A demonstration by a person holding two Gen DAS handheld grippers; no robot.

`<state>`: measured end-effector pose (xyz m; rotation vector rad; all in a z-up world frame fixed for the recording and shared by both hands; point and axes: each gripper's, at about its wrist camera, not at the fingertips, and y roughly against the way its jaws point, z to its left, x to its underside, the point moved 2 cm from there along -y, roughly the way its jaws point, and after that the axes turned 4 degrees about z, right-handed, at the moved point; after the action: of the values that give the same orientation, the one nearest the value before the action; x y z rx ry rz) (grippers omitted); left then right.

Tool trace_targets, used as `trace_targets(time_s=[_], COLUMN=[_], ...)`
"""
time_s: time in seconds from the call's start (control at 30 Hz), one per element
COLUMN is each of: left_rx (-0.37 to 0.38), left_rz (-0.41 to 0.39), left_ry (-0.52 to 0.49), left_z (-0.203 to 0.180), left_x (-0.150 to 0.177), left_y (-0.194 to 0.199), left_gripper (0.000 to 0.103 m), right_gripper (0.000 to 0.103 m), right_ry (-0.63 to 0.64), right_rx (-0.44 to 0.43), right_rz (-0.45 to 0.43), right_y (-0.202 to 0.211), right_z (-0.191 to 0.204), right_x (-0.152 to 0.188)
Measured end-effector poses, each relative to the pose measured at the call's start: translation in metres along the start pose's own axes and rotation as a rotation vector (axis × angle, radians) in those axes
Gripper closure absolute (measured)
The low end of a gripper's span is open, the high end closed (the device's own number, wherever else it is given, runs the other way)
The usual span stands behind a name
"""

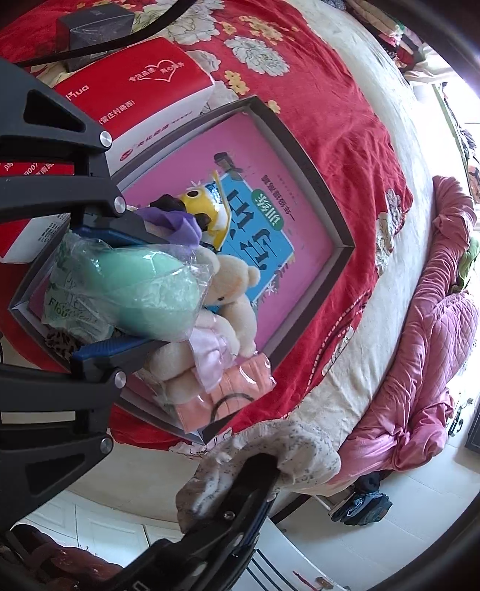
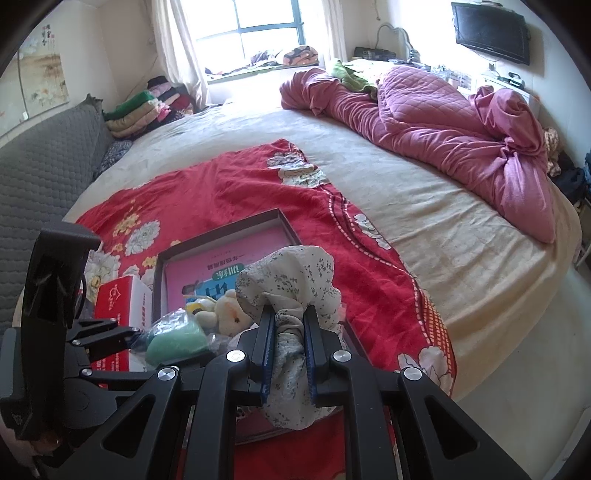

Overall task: Organize soft objects
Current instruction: 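Carry the green sponge and white scrunchie over the pink tray, then lower the sponge and scrunchie into the tray and open both grippers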

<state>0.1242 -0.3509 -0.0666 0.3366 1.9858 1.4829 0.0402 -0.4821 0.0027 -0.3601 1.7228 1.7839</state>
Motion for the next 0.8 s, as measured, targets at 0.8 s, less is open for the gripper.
trace_targets(time_s=[0.8], left_rx=[0.030], left_rz=[0.002], left_ry=[0.000], left_z=[0.004], left_x=[0.004], left_y=[-0.007], left_gripper=[0.061], right_gripper=[0.086], right_ry=[0.041], right_rx=[-0.022], right_rz=[0.089], right_y=[-0.037], right_z=[0.007], right_x=[-0.007])
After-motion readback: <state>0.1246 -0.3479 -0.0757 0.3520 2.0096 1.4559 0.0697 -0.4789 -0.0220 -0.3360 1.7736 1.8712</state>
